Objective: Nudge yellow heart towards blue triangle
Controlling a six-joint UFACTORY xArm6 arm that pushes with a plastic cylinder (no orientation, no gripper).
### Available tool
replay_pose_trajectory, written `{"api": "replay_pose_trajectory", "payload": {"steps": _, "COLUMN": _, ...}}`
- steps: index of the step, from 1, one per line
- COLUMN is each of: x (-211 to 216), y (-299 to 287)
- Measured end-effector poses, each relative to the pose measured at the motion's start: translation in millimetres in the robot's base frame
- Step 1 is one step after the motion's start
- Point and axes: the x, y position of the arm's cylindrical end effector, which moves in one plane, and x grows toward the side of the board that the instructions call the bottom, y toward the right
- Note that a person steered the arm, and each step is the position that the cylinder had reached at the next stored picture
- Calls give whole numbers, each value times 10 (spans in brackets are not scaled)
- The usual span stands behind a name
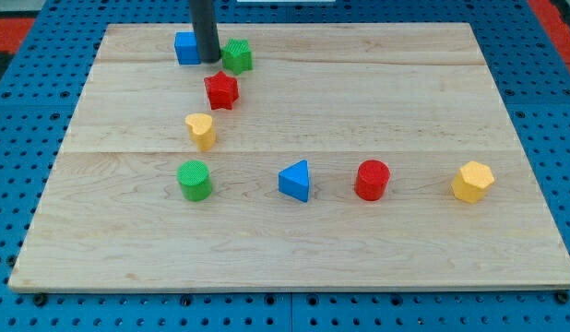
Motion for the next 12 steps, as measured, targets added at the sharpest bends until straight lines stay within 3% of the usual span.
{"api": "replay_pose_trajectory", "payload": {"steps": 2, "x": 1016, "y": 225}}
{"api": "replay_pose_trajectory", "payload": {"steps": 4, "x": 1135, "y": 936}}
{"api": "replay_pose_trajectory", "payload": {"steps": 5, "x": 1233, "y": 1556}}
{"api": "replay_pose_trajectory", "payload": {"steps": 6, "x": 1518, "y": 1931}}
{"api": "replay_pose_trajectory", "payload": {"steps": 8, "x": 2237, "y": 1636}}
{"api": "replay_pose_trajectory", "payload": {"steps": 9, "x": 2076, "y": 959}}
{"api": "replay_pose_trajectory", "payload": {"steps": 10, "x": 1889, "y": 646}}
{"api": "replay_pose_trajectory", "payload": {"steps": 12, "x": 1544, "y": 1203}}
